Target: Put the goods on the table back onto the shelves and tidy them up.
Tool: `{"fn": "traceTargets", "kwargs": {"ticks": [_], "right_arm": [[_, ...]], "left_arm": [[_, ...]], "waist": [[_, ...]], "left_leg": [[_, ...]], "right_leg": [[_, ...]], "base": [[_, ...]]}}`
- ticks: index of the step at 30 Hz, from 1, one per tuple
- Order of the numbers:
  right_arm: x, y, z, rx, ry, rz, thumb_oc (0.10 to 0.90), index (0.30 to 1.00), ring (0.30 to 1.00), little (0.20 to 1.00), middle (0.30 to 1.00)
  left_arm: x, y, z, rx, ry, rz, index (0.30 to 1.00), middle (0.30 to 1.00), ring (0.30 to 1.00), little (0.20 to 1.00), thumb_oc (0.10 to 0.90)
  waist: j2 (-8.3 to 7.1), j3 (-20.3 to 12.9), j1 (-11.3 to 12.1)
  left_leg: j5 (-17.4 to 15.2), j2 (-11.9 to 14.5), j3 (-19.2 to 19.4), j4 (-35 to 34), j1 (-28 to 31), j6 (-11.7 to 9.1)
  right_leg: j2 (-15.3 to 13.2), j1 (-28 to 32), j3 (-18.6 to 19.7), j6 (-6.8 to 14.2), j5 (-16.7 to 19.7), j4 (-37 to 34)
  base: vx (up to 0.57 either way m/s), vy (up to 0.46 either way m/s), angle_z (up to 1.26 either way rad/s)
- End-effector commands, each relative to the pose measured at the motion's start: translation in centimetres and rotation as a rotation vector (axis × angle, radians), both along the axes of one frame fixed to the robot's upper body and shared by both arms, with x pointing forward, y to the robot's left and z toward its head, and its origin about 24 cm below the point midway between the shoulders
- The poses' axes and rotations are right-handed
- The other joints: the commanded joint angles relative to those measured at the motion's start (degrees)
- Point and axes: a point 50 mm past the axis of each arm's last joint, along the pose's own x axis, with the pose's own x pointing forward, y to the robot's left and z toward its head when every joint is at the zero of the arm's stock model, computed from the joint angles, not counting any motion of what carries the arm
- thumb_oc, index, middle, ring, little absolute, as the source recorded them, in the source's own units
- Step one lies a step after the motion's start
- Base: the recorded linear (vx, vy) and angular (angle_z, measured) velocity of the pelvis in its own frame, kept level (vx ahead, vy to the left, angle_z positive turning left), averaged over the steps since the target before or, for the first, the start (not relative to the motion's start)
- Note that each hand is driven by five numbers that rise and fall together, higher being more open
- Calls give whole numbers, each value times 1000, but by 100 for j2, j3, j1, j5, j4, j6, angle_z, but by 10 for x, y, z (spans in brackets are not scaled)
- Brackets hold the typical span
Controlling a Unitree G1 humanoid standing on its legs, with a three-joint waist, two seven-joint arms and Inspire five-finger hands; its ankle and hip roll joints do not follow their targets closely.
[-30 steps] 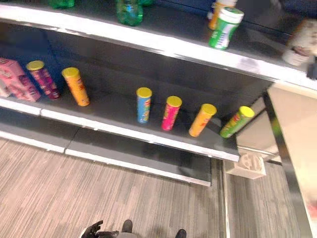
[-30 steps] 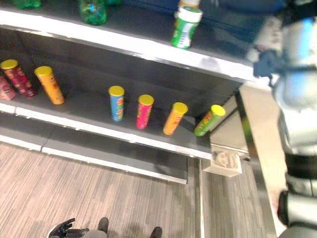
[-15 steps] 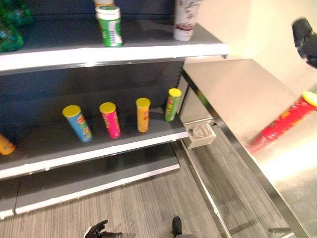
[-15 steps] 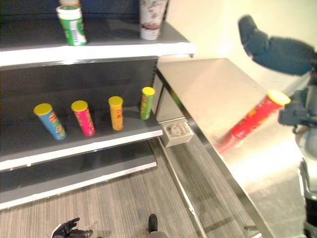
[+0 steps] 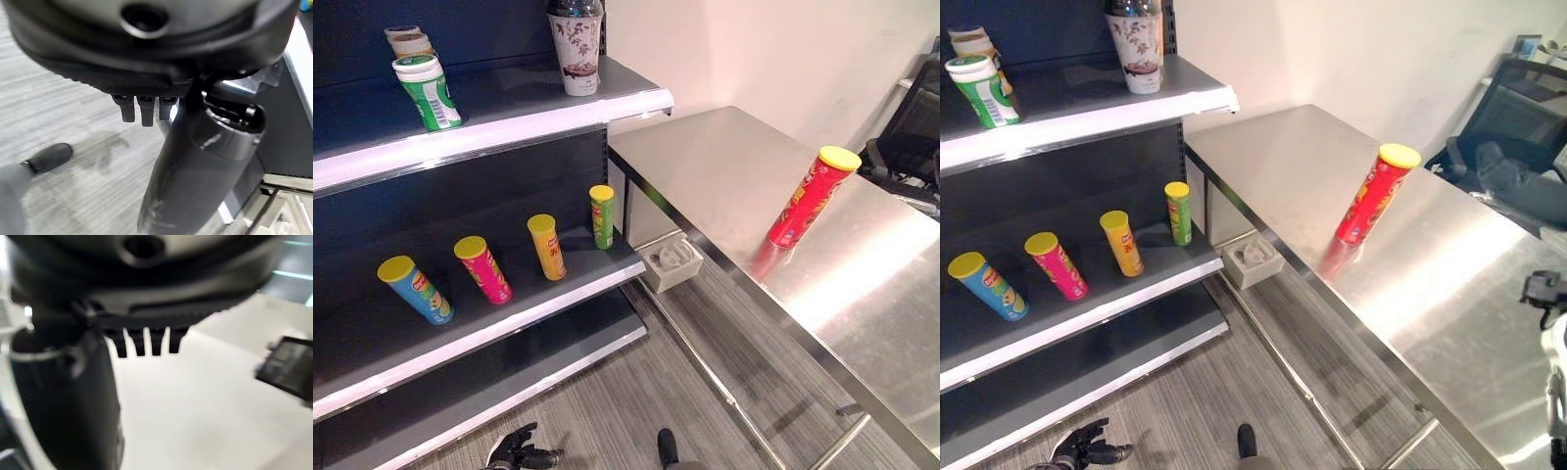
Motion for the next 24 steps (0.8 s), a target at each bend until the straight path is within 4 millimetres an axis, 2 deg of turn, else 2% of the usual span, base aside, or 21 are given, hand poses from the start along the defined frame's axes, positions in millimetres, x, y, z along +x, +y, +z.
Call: {"fn": "traceTargets", "kwargs": {"ticks": [1,3,5,12,17,24], "right_arm": [[-3,3,49,-22,-228,31,800,900,900,900,900],[-2,3,49,-23,-228,32,800,900,900,900,900],[9,-3,38,37,-178,31,800,900,900,900,900],[24,-3,35,74,-146,51,800,900,900,900,900],[27,-5,49,-3,-131,-10,800,900,900,900,900],[29,-9,56,-37,-122,-53,800,900,900,900,900]], "left_arm": [[27,16,13,57,-73,-63,900,900,900,900,800],[27,16,13,57,-73,-62,900,900,900,900,800],[27,17,13,56,-66,-58,900,900,900,900,800],[25,12,10,42,-54,-58,900,900,900,900,800],[25,7,8,35,-49,-68,900,900,900,900,800],[25,7,8,39,-45,-78,900,900,900,900,800]], "waist": [[-154,218,312],[-152,219,299],[-118,229,425],[-52,281,506],[33,324,554],[56,343,572]], "left_leg": [[-277,270,-493,44,-19,8],[-276,272,-501,44,-20,7],[-177,411,-597,44,-76,-94],[-66,556,-722,44,-184,-204],[23,620,-840,44,-276,-271],[37,623,-876,44,-304,-277]], "right_leg": [[-360,535,-276,577,-596,80],[-359,539,-284,576,-597,80],[-274,627,-458,511,-705,80],[-159,674,-641,425,-821,80],[-116,717,-809,377,-881,80],[-103,717,-832,368,-888,80]], "base": [[19,-85,9],[14,-47,18],[35,-148,19],[16,-84,19],[19,-57,12],[9,-11,5]]}}
